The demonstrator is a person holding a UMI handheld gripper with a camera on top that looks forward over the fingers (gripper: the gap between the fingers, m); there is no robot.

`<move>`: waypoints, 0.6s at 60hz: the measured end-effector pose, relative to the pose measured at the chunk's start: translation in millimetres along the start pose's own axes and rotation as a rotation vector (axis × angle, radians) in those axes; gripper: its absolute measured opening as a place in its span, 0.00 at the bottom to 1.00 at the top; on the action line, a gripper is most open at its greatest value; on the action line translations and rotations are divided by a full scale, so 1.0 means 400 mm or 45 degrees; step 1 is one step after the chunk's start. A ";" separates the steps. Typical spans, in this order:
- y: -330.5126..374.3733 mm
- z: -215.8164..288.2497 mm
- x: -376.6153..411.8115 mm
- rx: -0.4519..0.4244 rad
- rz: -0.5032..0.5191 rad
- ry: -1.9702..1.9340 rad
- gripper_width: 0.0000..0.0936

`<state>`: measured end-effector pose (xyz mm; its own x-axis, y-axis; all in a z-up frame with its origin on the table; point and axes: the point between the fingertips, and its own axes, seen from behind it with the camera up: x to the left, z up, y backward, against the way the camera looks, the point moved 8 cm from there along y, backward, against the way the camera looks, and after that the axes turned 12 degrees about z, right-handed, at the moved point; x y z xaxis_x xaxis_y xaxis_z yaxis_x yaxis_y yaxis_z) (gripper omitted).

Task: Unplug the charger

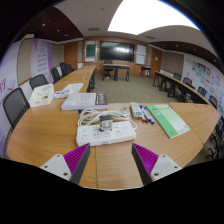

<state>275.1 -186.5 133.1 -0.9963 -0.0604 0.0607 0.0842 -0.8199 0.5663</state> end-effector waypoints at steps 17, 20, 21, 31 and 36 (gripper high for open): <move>-0.338 0.101 -0.005 -0.019 0.074 0.089 0.85; -0.374 0.100 -0.014 -0.004 0.085 0.089 0.78; -0.384 0.101 -0.016 -0.001 0.088 0.089 0.74; -0.420 0.103 -0.037 -0.007 0.105 0.055 0.38; -0.419 0.103 -0.038 -0.007 0.143 0.064 0.30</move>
<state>276.7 -24.6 71.0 -0.9802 -0.1804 0.0817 0.1951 -0.8095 0.5537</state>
